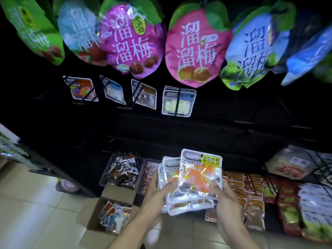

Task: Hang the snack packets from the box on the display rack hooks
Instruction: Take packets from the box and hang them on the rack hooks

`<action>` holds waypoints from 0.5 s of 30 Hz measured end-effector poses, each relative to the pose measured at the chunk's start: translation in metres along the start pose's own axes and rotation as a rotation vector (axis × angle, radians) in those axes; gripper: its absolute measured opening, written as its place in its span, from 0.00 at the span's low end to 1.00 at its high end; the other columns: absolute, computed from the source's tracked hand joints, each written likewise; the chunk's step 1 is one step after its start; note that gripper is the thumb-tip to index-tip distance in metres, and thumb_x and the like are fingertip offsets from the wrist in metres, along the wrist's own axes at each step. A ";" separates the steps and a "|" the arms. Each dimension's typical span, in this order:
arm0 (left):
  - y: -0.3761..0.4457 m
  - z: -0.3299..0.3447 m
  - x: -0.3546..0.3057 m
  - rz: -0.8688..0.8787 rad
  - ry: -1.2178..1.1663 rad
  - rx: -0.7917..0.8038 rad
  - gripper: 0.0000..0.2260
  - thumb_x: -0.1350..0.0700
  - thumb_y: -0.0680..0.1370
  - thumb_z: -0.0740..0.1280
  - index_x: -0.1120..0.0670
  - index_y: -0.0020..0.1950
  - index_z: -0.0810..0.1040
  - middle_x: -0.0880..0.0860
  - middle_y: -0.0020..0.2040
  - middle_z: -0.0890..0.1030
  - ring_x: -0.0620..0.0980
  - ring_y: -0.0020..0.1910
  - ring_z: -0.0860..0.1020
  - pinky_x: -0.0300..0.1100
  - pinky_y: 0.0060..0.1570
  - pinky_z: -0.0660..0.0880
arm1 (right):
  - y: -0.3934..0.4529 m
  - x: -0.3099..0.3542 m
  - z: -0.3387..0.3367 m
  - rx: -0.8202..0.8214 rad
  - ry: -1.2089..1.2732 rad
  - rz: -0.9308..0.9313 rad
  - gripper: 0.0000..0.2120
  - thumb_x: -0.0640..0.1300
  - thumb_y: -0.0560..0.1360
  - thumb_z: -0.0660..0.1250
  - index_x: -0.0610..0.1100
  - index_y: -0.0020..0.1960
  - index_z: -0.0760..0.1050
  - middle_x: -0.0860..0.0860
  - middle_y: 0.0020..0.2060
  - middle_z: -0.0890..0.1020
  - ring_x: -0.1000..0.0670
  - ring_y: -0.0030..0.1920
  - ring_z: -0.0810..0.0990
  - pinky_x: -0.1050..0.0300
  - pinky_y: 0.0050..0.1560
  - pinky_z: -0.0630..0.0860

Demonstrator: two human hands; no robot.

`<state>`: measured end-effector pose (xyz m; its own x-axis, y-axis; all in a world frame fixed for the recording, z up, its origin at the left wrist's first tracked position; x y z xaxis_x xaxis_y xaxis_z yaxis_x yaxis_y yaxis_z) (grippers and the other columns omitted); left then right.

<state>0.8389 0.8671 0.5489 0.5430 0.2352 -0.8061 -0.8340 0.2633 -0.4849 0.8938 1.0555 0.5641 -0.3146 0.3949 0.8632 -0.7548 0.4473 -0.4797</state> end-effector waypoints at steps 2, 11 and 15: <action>0.004 0.005 -0.003 -0.010 -0.002 0.008 0.56 0.41 0.60 0.83 0.34 0.80 0.54 0.44 0.75 0.70 0.49 0.69 0.72 0.59 0.72 0.68 | 0.000 0.010 -0.001 -0.030 0.000 -0.018 0.17 0.48 0.83 0.65 0.54 0.71 0.73 0.56 0.67 0.79 0.49 0.68 0.76 0.41 0.73 0.68; 0.043 0.009 -0.030 0.062 0.091 0.115 0.50 0.33 0.53 0.84 0.27 0.72 0.67 0.46 0.72 0.77 0.54 0.69 0.78 0.62 0.69 0.73 | 0.026 0.062 0.021 0.000 -0.195 -0.093 0.11 0.52 0.76 0.73 0.46 0.54 0.83 0.50 0.47 0.89 0.50 0.49 0.88 0.55 0.48 0.79; 0.061 0.001 -0.040 0.071 0.084 0.118 0.47 0.33 0.55 0.83 0.23 0.70 0.65 0.44 0.72 0.76 0.53 0.69 0.77 0.61 0.70 0.72 | 0.038 0.079 0.027 -0.029 -0.207 -0.127 0.13 0.51 0.74 0.75 0.47 0.55 0.83 0.49 0.49 0.88 0.46 0.53 0.87 0.45 0.62 0.77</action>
<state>0.7663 0.8750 0.5515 0.4691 0.1794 -0.8648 -0.8499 0.3578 -0.3868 0.8248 1.0823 0.6177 -0.3313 0.1622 0.9295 -0.7803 0.5067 -0.3666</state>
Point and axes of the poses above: each hand's wrist, its own y-axis towards the middle knuckle, its own z-axis out of the palm, x = y × z, the point moved 4 cm from there along y, towards the middle knuckle
